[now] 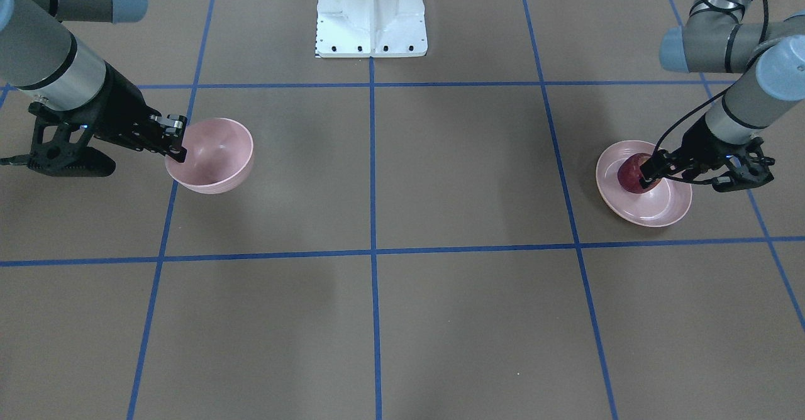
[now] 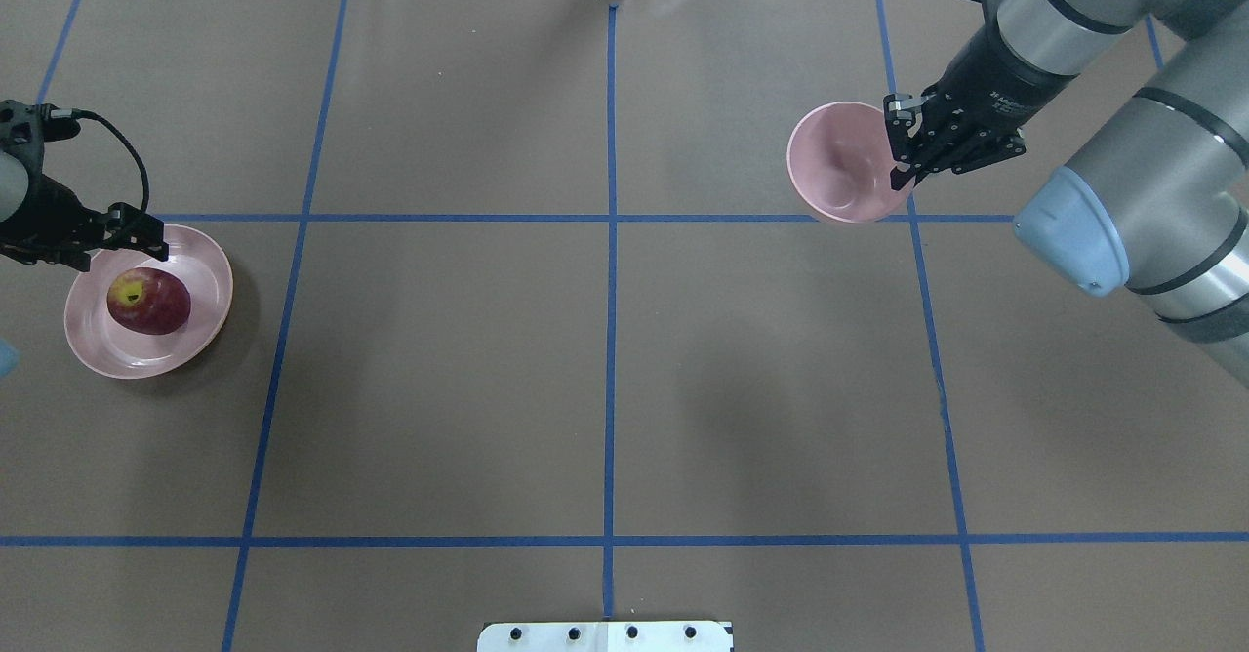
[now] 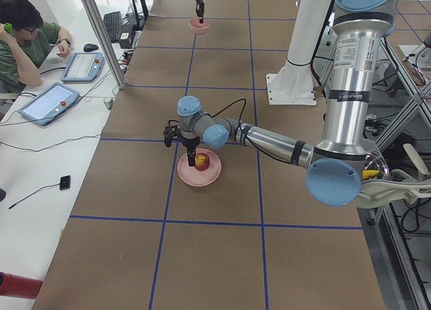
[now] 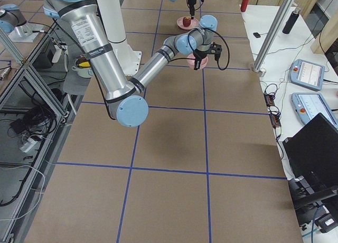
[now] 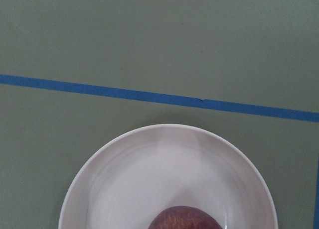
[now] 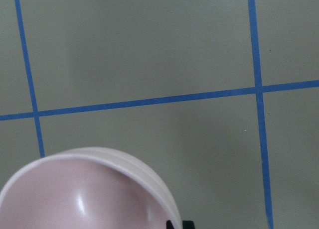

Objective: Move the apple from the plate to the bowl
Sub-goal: 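Slide the pink bowl toward center with right gripper while left gripper reaches apple, then grasp the red apple with the left gripper while the right gripper drags the bowl farther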

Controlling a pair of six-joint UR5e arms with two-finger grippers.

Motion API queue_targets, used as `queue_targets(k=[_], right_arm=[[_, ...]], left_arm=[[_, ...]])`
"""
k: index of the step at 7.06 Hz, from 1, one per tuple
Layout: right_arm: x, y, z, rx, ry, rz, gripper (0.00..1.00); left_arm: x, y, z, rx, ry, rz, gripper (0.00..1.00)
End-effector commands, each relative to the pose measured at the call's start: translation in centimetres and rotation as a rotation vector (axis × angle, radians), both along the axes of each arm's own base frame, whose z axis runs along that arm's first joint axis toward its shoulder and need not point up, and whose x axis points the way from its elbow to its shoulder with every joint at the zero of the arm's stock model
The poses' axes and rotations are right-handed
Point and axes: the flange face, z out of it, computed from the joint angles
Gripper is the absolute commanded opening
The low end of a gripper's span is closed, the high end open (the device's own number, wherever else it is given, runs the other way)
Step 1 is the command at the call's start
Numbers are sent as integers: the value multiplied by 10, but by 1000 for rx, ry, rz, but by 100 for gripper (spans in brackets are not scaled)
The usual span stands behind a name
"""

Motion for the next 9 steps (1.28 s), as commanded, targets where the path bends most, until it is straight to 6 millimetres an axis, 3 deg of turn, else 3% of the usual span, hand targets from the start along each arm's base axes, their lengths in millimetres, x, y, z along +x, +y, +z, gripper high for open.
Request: queue_targets(k=[1, 3, 5, 8, 9], right_arm=[[-5, 2, -3, 3, 2, -1, 0], [-8, 3, -3, 3, 2, -5, 0], [-24, 9, -1, 1, 22, -14, 0], [-44, 16, -4, 12, 37, -29, 0], [-66, 20, -9, -26, 41, -26, 0]], left_arm=[[12, -6, -1, -7, 26, -25, 99], [15, -2, 5, -13, 16, -14, 99], [33, 7, 7, 4, -7, 8, 98], [32, 17, 12, 4, -13, 22, 98], [32, 19, 14, 4, -14, 24, 98]])
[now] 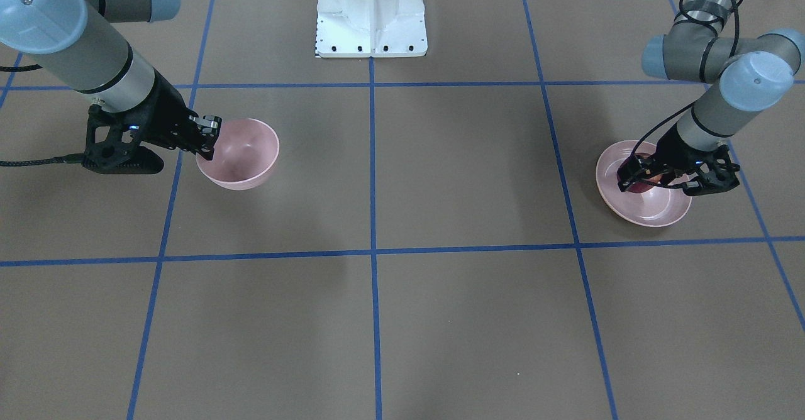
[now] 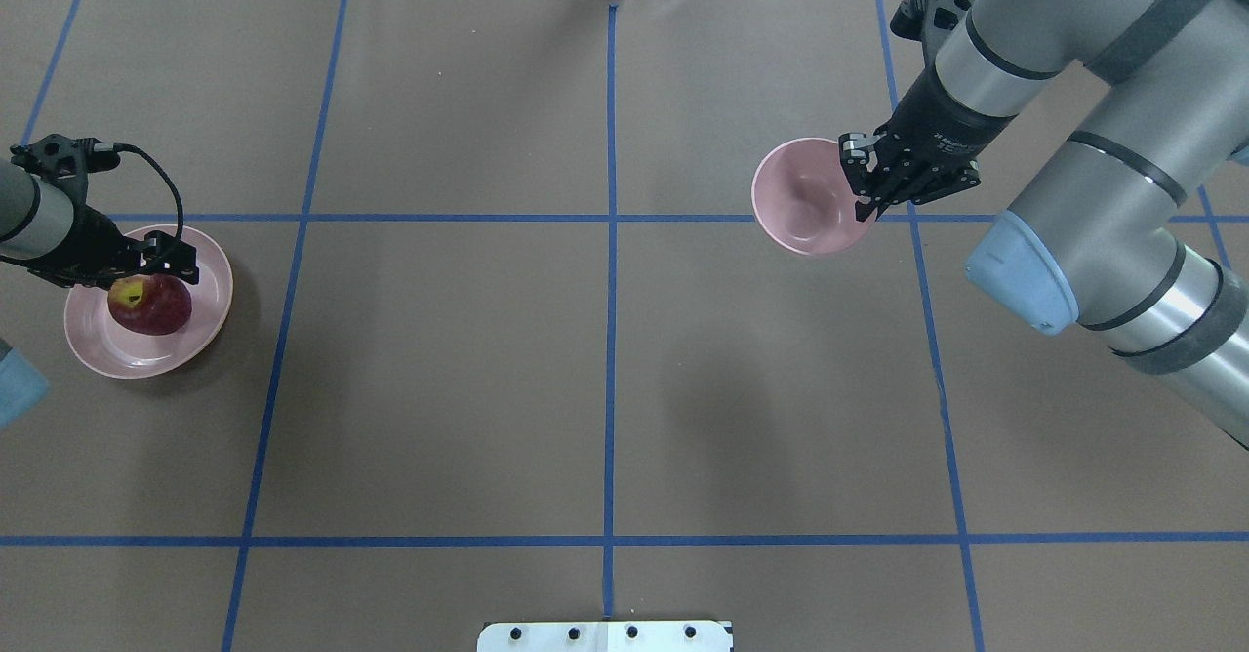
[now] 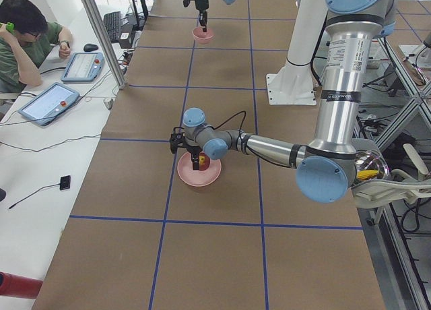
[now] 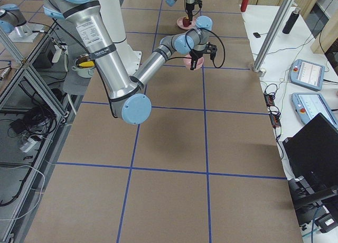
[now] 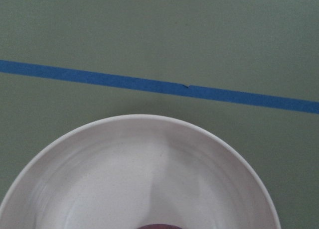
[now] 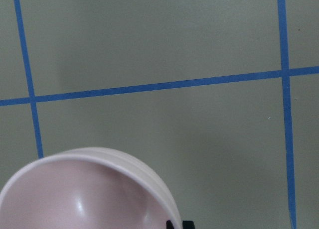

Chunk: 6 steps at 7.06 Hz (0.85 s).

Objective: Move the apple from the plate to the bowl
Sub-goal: 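Grasp the red apple with the left gripper while the right gripper drags the bowl farther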

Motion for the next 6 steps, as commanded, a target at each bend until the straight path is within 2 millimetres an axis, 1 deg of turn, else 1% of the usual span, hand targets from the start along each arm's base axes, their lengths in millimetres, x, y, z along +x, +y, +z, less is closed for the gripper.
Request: queue_targets(k=[1, 2, 3, 4, 5, 6], right_arm=[[-33, 5, -10, -16, 17, 3, 0], [-37, 4, -10, -18, 21, 0, 0], [-37, 4, -10, -17, 21, 0, 0], [-38, 4, -9, -17, 23, -1, 0], [-43, -1, -13, -15, 23, -2, 0], [-45, -3, -17, -12, 22, -1, 0]], left_arm=[[-1, 9, 4, -3, -3, 11, 98], [1, 15, 2, -1, 0, 19, 98], [7, 19, 2, -1, 0, 32, 98], [10, 26, 6, -8, -5, 44, 98], [8, 28, 8, -20, -5, 36, 46], [3, 31, -1, -30, 8, 34, 0]])
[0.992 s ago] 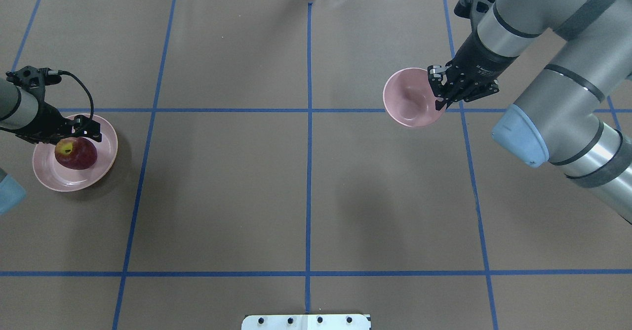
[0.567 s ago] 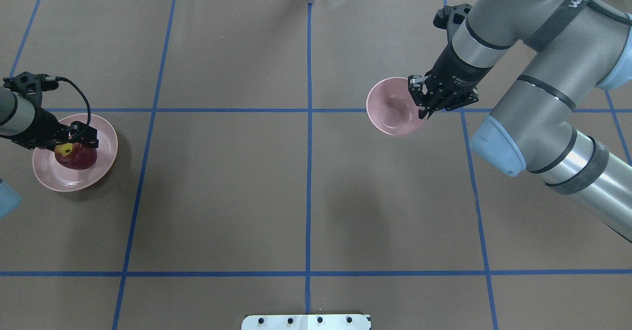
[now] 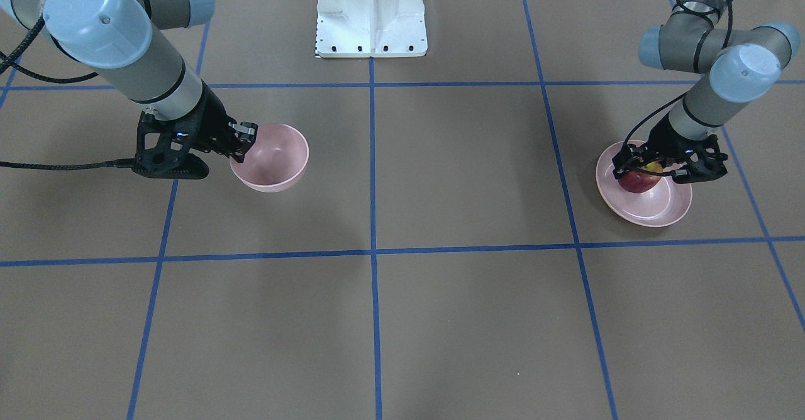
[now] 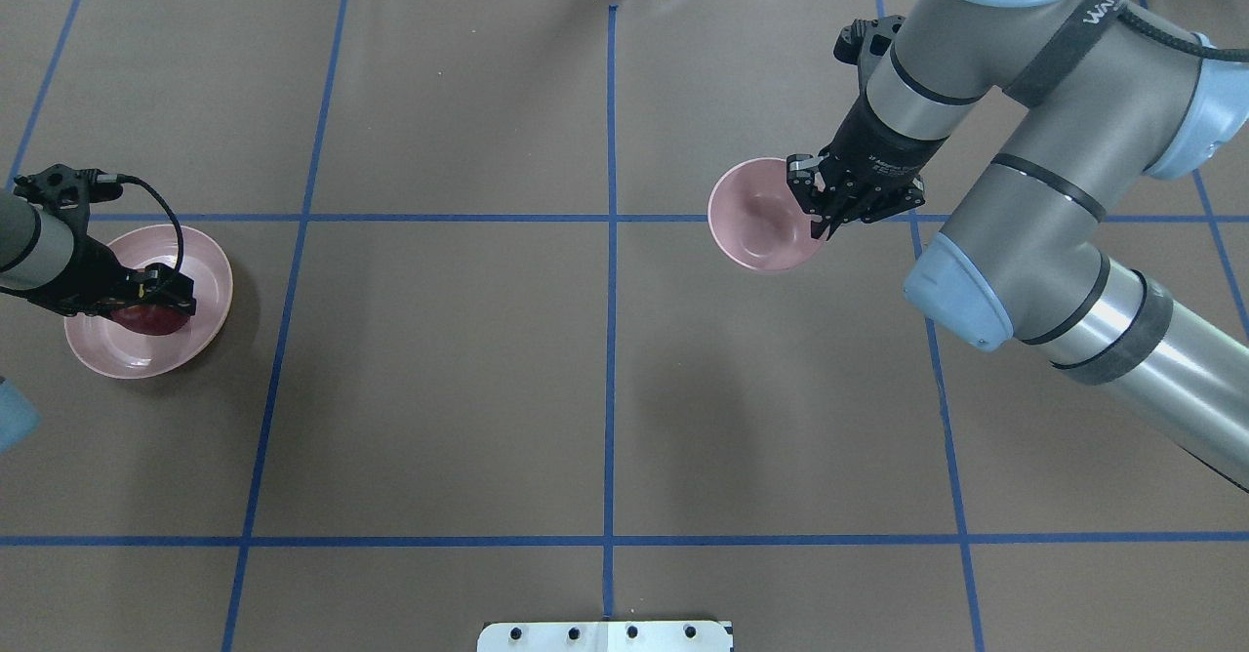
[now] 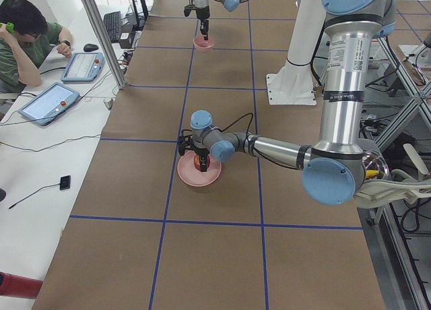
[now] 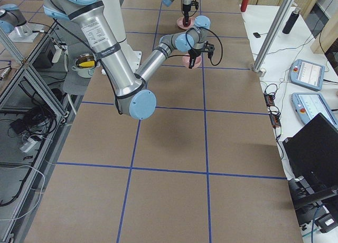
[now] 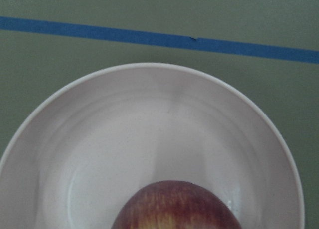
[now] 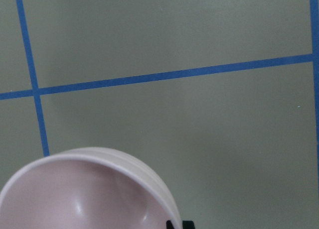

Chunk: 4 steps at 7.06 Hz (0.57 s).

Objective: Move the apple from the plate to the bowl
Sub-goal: 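Grasp the red apple with the left gripper while the right gripper drags the bowl farther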

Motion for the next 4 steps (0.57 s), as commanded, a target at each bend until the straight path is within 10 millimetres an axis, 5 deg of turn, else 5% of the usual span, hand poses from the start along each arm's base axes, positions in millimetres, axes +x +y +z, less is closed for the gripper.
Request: queue_targets(k=[1, 2, 4], right_arm=[[-4, -4, -8, 5, -3, 1, 0], [-15, -9, -10, 1, 1, -7, 0], [-62, -16, -20, 50, 16, -25, 0]], left_arm=[[-10, 7, -23, -40, 25, 21, 0], [-43, 1, -52, -66, 44, 4, 0], [-47, -7, -132, -51, 37, 13, 0]])
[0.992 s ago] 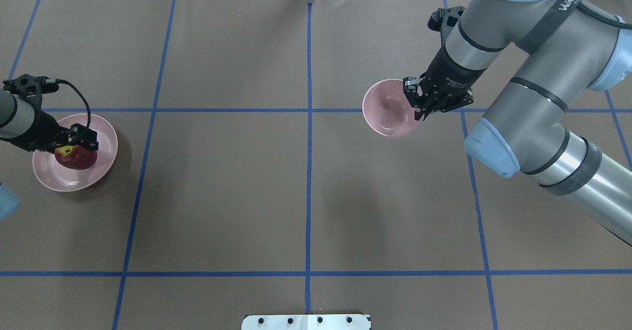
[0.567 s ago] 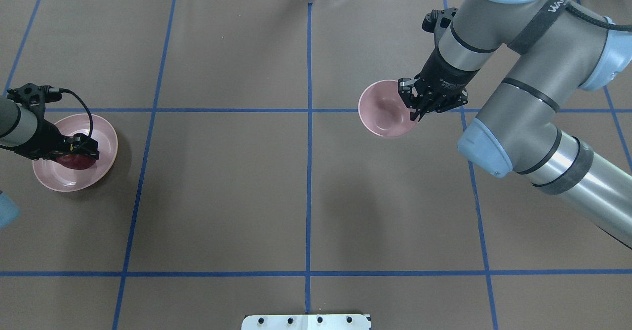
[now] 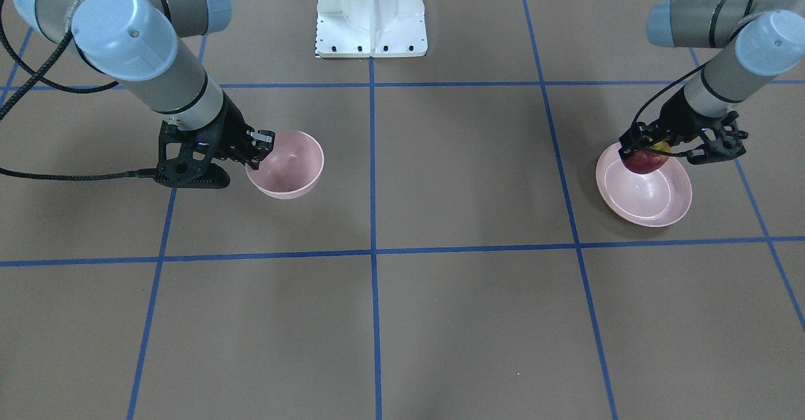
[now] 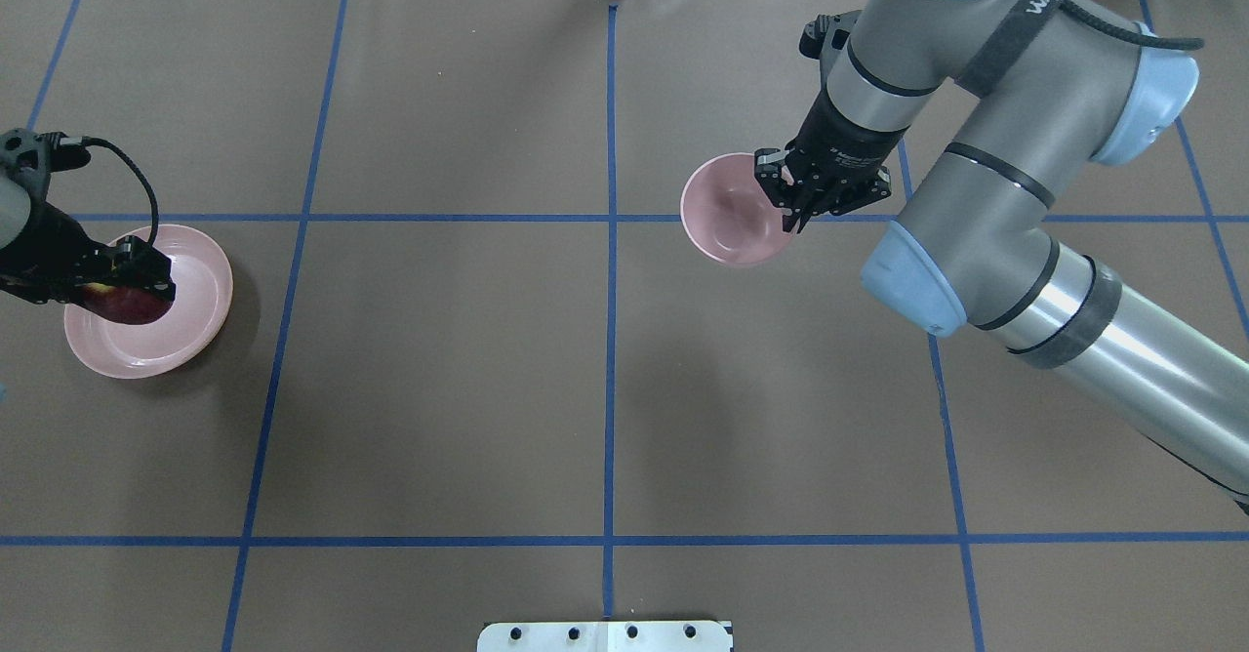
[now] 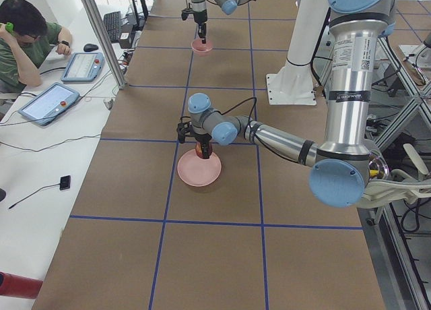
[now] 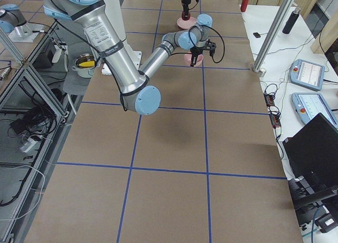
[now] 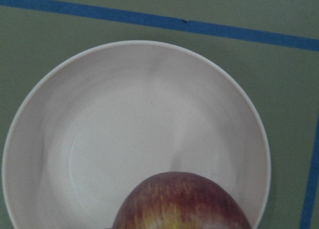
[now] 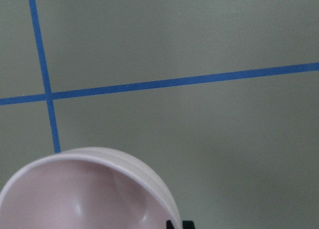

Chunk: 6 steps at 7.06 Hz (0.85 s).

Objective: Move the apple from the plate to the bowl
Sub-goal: 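Grasp the red apple with the left gripper while the right gripper drags the bowl farther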

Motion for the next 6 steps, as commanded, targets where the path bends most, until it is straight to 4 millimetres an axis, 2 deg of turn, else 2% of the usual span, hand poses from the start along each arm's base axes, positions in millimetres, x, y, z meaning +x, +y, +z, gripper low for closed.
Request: queue_targets(k=[1, 2, 3, 4, 5, 6], right_arm=[[-62, -19, 2, 58, -2, -18, 0], [-88, -25, 0, 50, -13, -12, 0], [-118, -25, -7, 64, -19, -28, 0], [-147, -22, -4, 60, -11, -54, 0], [-162, -16, 0, 79, -30, -68, 0], [-169, -10, -1, 92, -44, -76, 0]], left_arm=[[3, -19, -81, -2, 2, -4, 0], [11, -31, -111, -12, -2, -8, 0], [17, -38, -131, -13, 2, -12, 0], [21, -43, -151, 8, 21, -15, 0], [27, -52, -163, 19, 29, -17, 0], [30, -56, -165, 18, 32, -16, 0]])
